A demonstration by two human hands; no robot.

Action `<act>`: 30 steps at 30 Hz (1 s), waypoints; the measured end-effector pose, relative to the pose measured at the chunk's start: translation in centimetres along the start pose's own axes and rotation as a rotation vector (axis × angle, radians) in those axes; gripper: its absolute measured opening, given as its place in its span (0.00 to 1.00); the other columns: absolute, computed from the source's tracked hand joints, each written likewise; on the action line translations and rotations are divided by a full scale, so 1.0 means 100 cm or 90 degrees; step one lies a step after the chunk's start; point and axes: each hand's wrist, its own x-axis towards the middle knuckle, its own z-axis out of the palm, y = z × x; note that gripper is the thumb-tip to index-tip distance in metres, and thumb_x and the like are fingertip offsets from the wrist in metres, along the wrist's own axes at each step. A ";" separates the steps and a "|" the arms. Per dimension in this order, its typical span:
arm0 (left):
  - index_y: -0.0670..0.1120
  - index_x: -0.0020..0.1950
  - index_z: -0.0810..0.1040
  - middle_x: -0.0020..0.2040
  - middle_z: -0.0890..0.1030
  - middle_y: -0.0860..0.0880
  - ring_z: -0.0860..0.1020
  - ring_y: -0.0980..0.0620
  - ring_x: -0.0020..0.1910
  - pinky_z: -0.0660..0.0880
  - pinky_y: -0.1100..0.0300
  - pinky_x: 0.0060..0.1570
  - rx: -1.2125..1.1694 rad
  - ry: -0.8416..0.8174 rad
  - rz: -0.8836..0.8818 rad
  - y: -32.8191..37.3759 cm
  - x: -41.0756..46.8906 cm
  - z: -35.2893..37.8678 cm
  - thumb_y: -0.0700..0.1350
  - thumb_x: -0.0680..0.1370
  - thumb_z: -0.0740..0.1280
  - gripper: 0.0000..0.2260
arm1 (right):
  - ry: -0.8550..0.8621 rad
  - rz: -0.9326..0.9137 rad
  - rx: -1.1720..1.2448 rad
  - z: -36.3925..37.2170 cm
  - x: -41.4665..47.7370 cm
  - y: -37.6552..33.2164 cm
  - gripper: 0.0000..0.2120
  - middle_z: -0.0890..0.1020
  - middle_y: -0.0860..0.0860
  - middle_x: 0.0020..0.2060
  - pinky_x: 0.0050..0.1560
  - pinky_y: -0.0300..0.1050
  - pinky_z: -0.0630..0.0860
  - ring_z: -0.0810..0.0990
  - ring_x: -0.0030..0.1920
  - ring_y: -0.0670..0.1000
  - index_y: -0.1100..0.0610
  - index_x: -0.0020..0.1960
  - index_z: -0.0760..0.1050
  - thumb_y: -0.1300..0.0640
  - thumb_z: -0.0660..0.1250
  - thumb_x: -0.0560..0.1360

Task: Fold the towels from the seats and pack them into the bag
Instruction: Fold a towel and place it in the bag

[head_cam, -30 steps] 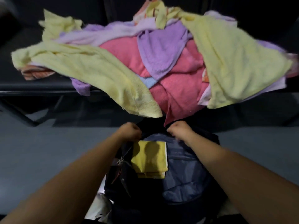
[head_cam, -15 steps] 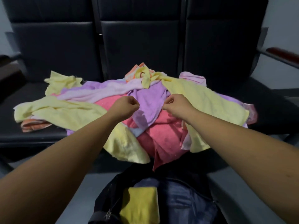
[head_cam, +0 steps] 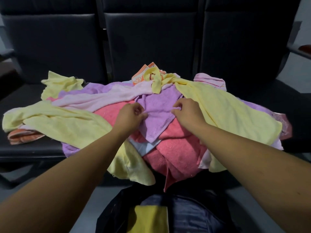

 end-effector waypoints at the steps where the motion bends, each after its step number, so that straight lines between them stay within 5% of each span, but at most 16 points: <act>1: 0.43 0.47 0.78 0.43 0.78 0.46 0.74 0.50 0.41 0.67 0.58 0.36 -0.043 0.023 -0.006 0.004 0.000 -0.005 0.45 0.78 0.71 0.07 | 0.009 0.001 0.016 -0.005 0.001 -0.002 0.05 0.83 0.53 0.49 0.46 0.40 0.68 0.79 0.48 0.52 0.58 0.51 0.82 0.56 0.72 0.77; 6: 0.46 0.46 0.71 0.38 0.74 0.54 0.70 0.58 0.37 0.66 0.68 0.35 -0.176 0.128 0.019 0.027 -0.001 -0.049 0.43 0.81 0.66 0.06 | 0.034 -0.057 0.124 -0.040 -0.001 -0.033 0.06 0.81 0.57 0.47 0.49 0.43 0.73 0.78 0.48 0.51 0.52 0.42 0.79 0.55 0.75 0.75; 11: 0.45 0.47 0.71 0.37 0.72 0.49 0.68 0.55 0.34 0.65 0.61 0.35 -0.310 0.173 0.035 0.054 -0.010 -0.106 0.40 0.81 0.66 0.05 | 0.021 -0.089 0.257 -0.083 -0.016 -0.092 0.06 0.80 0.50 0.37 0.47 0.51 0.80 0.78 0.39 0.48 0.55 0.41 0.79 0.58 0.74 0.75; 15: 0.47 0.45 0.73 0.38 0.76 0.47 0.71 0.52 0.37 0.68 0.56 0.38 -0.337 0.172 0.052 0.082 -0.027 -0.158 0.43 0.80 0.67 0.06 | 0.065 -0.151 0.252 -0.127 -0.032 -0.144 0.06 0.76 0.46 0.30 0.34 0.29 0.68 0.72 0.28 0.36 0.57 0.41 0.79 0.58 0.74 0.75; 18: 0.50 0.48 0.75 0.40 0.78 0.43 0.73 0.51 0.35 0.71 0.56 0.33 -0.305 0.152 0.070 0.105 -0.039 -0.195 0.43 0.80 0.67 0.03 | 0.032 -0.154 0.188 -0.159 -0.040 -0.168 0.07 0.77 0.46 0.30 0.31 0.31 0.69 0.73 0.29 0.39 0.57 0.42 0.79 0.57 0.74 0.76; 21: 0.53 0.46 0.79 0.37 0.78 0.50 0.71 0.54 0.32 0.68 0.65 0.27 -0.215 0.140 0.113 0.127 -0.049 -0.228 0.40 0.80 0.64 0.09 | 0.017 -0.126 0.196 -0.188 -0.042 -0.186 0.09 0.81 0.49 0.31 0.40 0.46 0.80 0.80 0.33 0.47 0.56 0.38 0.78 0.58 0.73 0.77; 24: 0.52 0.50 0.82 0.42 0.80 0.55 0.74 0.57 0.37 0.69 0.70 0.33 -0.181 0.144 0.164 0.148 -0.060 -0.263 0.44 0.80 0.68 0.04 | 0.170 -0.189 0.363 -0.231 -0.045 -0.213 0.10 0.80 0.49 0.33 0.42 0.40 0.75 0.77 0.36 0.45 0.56 0.38 0.77 0.61 0.71 0.78; 26: 0.51 0.58 0.80 0.51 0.78 0.54 0.76 0.56 0.46 0.72 0.67 0.42 -0.064 0.115 0.216 0.159 -0.066 -0.282 0.51 0.76 0.74 0.13 | 0.223 -0.221 0.400 -0.255 -0.051 -0.224 0.06 0.80 0.48 0.35 0.43 0.38 0.73 0.76 0.36 0.43 0.58 0.43 0.78 0.60 0.70 0.79; 28: 0.50 0.60 0.79 0.55 0.76 0.51 0.75 0.53 0.50 0.71 0.63 0.44 0.084 0.121 0.246 0.163 -0.067 -0.293 0.52 0.73 0.76 0.19 | 0.170 -0.213 0.323 -0.262 -0.055 -0.224 0.04 0.81 0.51 0.38 0.46 0.41 0.74 0.77 0.39 0.45 0.59 0.45 0.79 0.59 0.71 0.79; 30: 0.48 0.57 0.80 0.53 0.78 0.50 0.76 0.51 0.51 0.69 0.59 0.44 0.087 0.143 0.226 0.163 -0.071 -0.297 0.50 0.75 0.75 0.13 | 0.082 -0.164 0.224 -0.257 -0.060 -0.217 0.05 0.82 0.53 0.39 0.47 0.45 0.75 0.77 0.40 0.48 0.58 0.43 0.81 0.58 0.73 0.77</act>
